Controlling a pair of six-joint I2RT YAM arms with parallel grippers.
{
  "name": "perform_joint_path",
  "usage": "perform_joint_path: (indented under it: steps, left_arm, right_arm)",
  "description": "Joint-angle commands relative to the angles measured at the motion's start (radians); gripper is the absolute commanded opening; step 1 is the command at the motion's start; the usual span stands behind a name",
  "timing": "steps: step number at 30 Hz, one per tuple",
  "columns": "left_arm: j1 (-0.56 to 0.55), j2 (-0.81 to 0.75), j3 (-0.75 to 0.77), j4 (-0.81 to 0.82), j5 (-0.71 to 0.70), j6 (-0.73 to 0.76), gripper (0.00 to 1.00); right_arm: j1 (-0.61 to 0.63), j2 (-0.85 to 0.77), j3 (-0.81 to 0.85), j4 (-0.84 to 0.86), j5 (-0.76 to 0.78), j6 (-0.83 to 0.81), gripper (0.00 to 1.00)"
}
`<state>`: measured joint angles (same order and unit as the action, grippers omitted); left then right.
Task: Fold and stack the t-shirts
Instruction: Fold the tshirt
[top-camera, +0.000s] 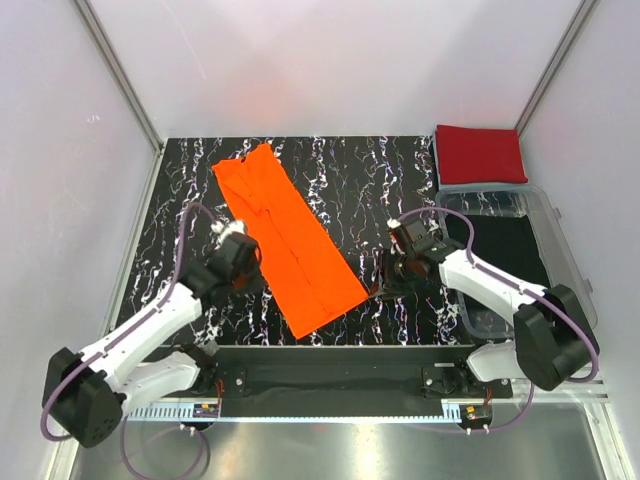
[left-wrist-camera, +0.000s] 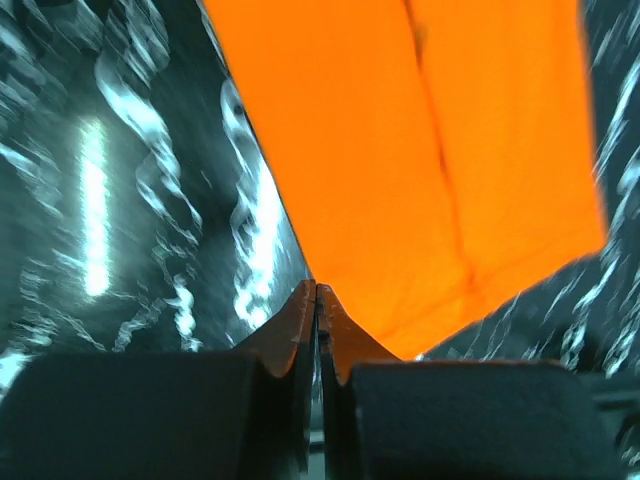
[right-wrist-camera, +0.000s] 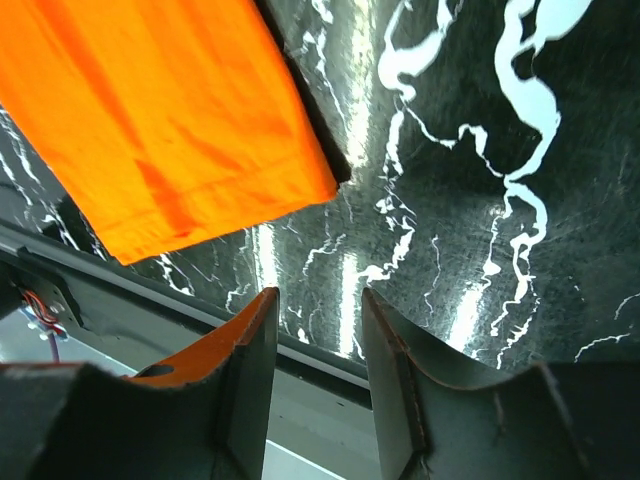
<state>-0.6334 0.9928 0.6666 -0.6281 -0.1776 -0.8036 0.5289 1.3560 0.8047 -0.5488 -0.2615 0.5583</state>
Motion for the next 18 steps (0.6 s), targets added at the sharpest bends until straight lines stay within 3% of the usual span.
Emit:
perform_joint_path:
  steps: [1,4,7,10,18]
  left_arm:
    - [0.134,0.012,0.122,-0.032,-0.007,0.105,0.06]
    - [0.300,0.114,0.211,-0.006,0.042,0.185,0.06]
    - [0.395,0.228,0.312,0.027,0.097,0.224,0.06]
    - [0.454,0.366,0.425,0.066,0.133,0.227,0.06]
    - [0.475,0.714,0.755,0.091,0.125,0.288,0.01]
  right_arm:
    - [0.005,0.006,-0.022,0.073,-0.044,-0.003,0.46]
    - [0.005,0.049,-0.021,0.088,-0.053,-0.021,0.45]
    - [0.003,0.098,-0.013,0.121,-0.070,-0.029,0.45]
    - [0.003,0.158,0.011,0.131,-0.084,-0.028,0.45]
    - [0.003,0.221,0.030,0.165,-0.081,-0.034,0.44]
